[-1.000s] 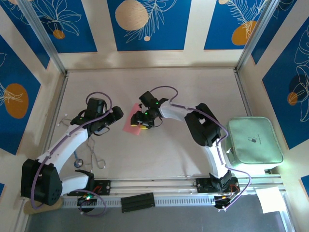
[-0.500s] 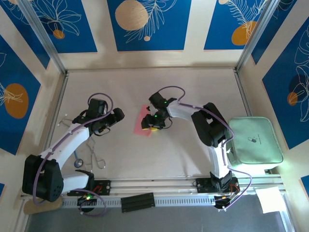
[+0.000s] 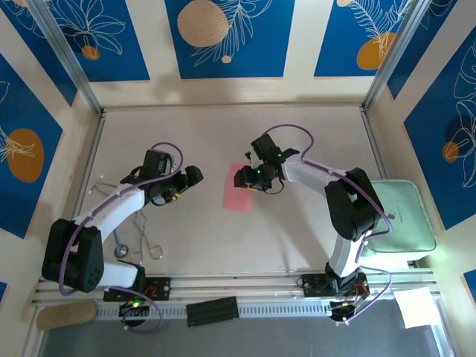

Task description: Fold a paper plane with a square sheet of paper (pick it up from the middle)

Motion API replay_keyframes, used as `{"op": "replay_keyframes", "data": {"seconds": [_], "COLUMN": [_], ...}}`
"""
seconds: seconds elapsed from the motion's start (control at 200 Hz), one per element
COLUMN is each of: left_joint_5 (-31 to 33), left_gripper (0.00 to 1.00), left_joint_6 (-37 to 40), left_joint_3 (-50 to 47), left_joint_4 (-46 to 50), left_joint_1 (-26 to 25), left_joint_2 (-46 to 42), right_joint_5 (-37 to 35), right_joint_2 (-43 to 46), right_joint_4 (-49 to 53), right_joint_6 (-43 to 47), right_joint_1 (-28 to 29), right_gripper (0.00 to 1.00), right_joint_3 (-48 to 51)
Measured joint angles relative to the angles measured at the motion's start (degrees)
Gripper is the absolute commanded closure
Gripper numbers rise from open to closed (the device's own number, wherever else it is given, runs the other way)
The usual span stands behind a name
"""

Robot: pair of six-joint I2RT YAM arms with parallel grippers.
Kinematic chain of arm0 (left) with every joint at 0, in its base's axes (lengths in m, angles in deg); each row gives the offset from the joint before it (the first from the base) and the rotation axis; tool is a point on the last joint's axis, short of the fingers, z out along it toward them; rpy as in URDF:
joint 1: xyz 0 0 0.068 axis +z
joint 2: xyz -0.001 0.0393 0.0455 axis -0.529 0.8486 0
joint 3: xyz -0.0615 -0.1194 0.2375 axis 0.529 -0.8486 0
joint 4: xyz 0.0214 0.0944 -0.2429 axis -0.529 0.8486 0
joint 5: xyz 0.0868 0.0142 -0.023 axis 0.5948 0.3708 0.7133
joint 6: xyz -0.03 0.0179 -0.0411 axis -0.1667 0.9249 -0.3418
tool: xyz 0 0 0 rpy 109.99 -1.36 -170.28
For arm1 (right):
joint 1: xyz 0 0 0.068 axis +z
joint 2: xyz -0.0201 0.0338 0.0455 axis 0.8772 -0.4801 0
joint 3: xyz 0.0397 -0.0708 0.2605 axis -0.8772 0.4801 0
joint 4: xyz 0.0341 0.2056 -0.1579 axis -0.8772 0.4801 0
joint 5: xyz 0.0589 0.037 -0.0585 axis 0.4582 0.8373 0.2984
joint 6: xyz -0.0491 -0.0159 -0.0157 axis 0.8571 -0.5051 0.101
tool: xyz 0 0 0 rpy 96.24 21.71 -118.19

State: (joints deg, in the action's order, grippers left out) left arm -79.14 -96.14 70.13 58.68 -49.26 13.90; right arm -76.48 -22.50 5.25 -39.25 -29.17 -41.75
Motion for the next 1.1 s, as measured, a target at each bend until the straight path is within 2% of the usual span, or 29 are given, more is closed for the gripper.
{"op": "replay_keyframes", "data": {"seconds": [0.22, 0.49, 0.855, 1.101], "left_joint_5": [-3.7, -6.2, -7.4, -7.4], "left_gripper": [0.06, 0.17, 0.46, 0.59], "left_joint_6": [-1.3, -2.0, -2.4, -4.1], "left_joint_3": [0.0, 0.3, 0.7, 1.6], "left_joint_4": [-3.1, -4.0, -4.2, -6.3], "left_joint_1": [-2.8, -5.9, -7.7, -9.1], "left_joint_2": [3.9, 8.1, 12.0, 16.0], "right_joint_5": [-5.9, -7.5, 1.0, 5.7], "right_joint_2": [-7.6, -12.2, -12.6, -11.6], "right_joint_4": [0.3, 2.4, -0.8, -4.3], "right_joint_6": [-10.3, -9.8, 2.5, 4.0], "right_joint_1": [0.9, 1.0, 3.3, 3.0], "right_gripper": [0.49, 0.49, 0.50, 0.54], "right_joint_3": [-5.4, -8.2, -6.2, -3.1]}}
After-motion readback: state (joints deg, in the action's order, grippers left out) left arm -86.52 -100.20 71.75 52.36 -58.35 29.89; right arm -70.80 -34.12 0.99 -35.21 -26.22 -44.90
